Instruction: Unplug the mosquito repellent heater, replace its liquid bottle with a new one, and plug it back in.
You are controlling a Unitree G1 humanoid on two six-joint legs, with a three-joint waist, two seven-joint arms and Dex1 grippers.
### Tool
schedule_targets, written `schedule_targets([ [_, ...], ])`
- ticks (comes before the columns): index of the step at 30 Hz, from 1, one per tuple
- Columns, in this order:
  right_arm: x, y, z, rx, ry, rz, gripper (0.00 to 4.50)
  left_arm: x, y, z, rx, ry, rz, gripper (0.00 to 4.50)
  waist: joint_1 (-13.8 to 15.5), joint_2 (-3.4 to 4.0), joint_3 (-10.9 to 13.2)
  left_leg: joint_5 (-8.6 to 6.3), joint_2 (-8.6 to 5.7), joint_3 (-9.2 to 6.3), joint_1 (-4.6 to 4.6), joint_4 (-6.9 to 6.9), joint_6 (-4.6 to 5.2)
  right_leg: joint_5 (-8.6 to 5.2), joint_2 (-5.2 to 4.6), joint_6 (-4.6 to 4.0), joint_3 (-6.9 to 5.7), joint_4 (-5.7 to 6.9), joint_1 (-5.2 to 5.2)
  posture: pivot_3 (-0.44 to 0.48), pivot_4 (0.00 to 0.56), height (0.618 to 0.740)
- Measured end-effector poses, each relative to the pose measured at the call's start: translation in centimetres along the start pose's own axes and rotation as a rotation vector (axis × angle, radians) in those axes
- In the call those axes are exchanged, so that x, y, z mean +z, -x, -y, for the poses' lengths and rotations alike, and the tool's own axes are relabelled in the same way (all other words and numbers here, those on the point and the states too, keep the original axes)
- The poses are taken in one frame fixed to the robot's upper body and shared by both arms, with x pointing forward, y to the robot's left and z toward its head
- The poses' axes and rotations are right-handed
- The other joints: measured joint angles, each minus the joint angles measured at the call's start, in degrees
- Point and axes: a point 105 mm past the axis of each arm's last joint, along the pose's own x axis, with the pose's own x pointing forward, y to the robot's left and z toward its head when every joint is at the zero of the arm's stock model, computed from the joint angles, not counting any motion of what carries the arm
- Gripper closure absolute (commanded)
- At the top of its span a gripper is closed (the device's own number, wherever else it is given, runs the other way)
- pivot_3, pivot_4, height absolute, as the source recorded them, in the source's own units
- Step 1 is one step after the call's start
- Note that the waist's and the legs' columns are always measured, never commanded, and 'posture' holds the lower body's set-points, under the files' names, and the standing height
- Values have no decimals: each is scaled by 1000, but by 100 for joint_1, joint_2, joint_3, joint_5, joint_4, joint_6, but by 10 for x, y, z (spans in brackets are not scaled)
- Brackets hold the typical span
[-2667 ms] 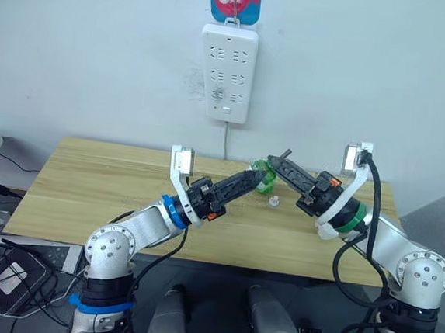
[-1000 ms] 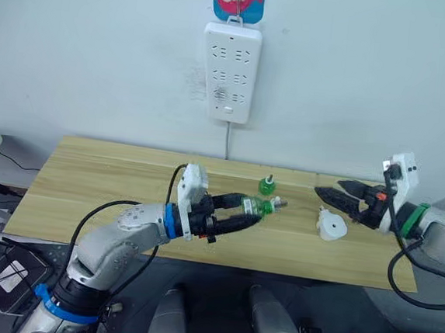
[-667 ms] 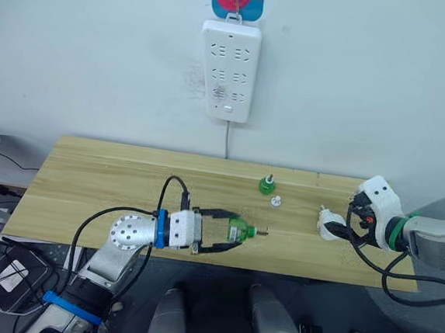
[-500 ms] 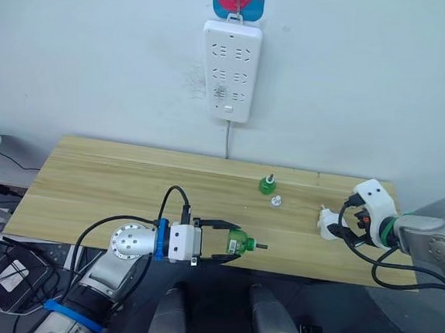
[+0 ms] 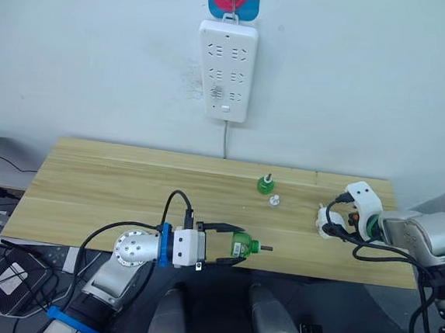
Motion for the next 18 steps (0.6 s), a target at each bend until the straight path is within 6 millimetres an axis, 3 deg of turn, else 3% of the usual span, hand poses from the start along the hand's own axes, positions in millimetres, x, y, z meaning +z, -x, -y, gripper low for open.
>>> schedule_targets([
  [18,0,-24,-5,16,-12,-20,0,5,-1,0,-8,-10,4,2146,8,1,0,0,-1,-1,0,0,0,1,1,1,-1,3,1,-184,269,724],
])
